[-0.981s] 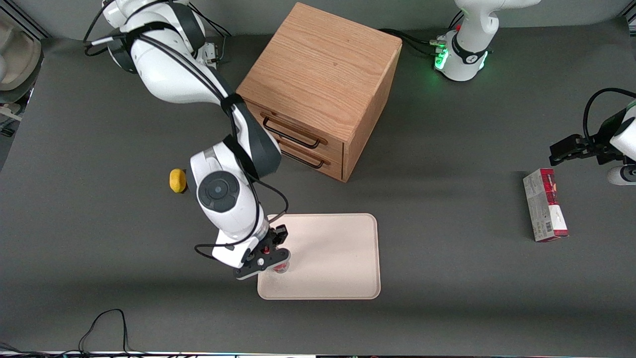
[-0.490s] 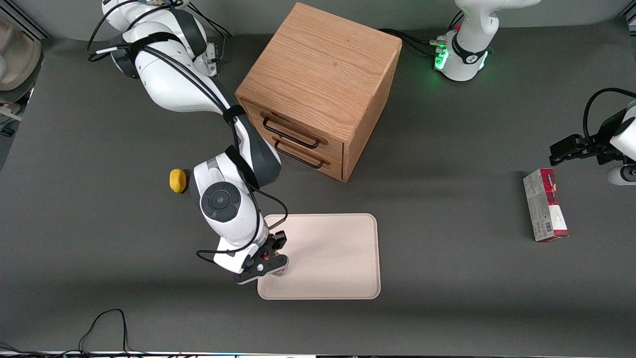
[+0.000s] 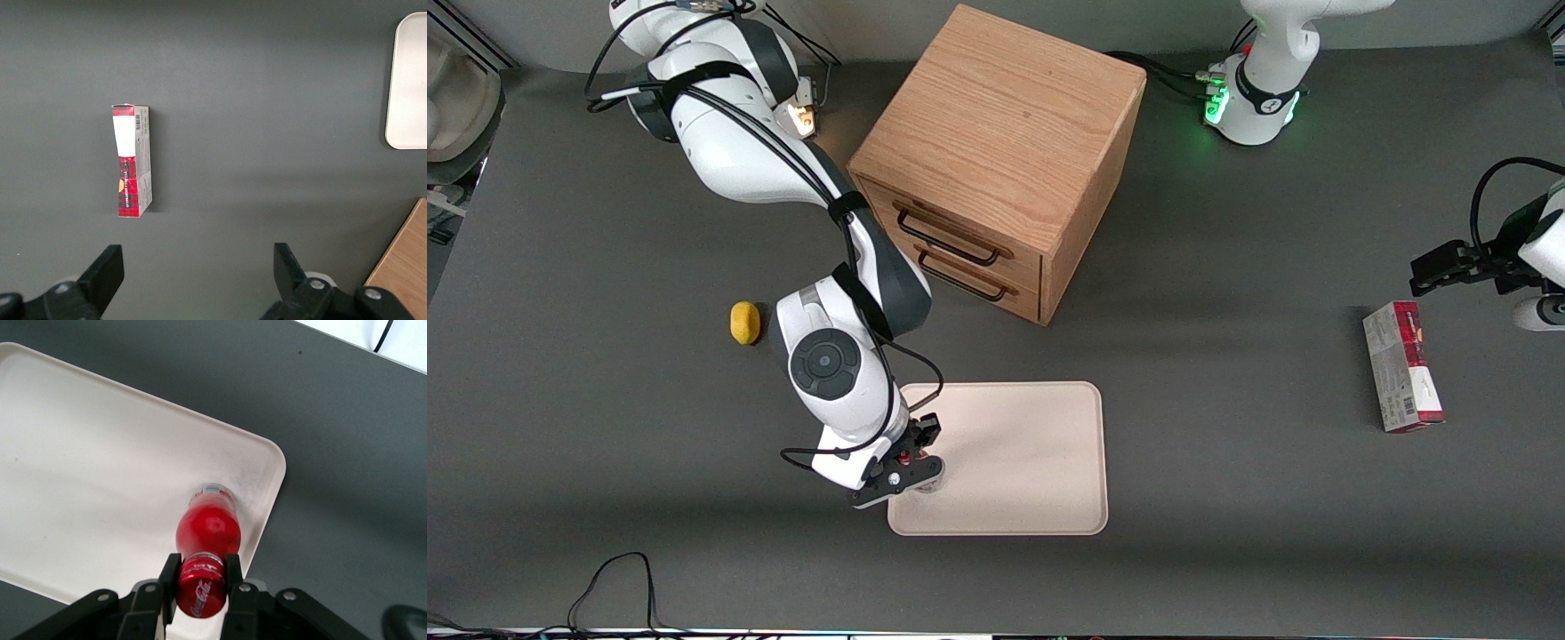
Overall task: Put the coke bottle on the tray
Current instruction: 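Lower the bottle onto the tray and open the right gripper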
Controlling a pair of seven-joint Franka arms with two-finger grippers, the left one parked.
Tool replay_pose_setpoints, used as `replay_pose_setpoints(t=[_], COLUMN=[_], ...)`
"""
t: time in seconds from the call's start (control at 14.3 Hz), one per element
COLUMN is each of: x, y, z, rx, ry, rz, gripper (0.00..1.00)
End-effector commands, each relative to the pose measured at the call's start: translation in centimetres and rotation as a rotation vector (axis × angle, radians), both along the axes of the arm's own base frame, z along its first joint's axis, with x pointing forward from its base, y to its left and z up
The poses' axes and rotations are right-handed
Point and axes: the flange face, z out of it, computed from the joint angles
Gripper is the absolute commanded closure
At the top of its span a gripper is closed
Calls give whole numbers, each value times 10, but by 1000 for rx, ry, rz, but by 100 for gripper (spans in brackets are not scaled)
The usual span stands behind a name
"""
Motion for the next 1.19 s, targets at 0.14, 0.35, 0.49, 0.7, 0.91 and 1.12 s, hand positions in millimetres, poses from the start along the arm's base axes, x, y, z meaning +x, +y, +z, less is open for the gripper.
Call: replay_pose_setpoints(t=[0.14, 0.35, 0.49, 0.7, 0.91, 1.12], x=[1, 1, 0, -15, -37, -65], y=[3, 3, 4, 0, -18, -47], z=[-11, -4, 10, 68, 146, 217], rx=[-5, 1, 6, 2, -18, -52], ry=[-9, -20, -24, 6, 44, 82], rz=[-7, -9, -9, -43, -60, -90], gripper=[0, 0, 0, 0, 0, 0])
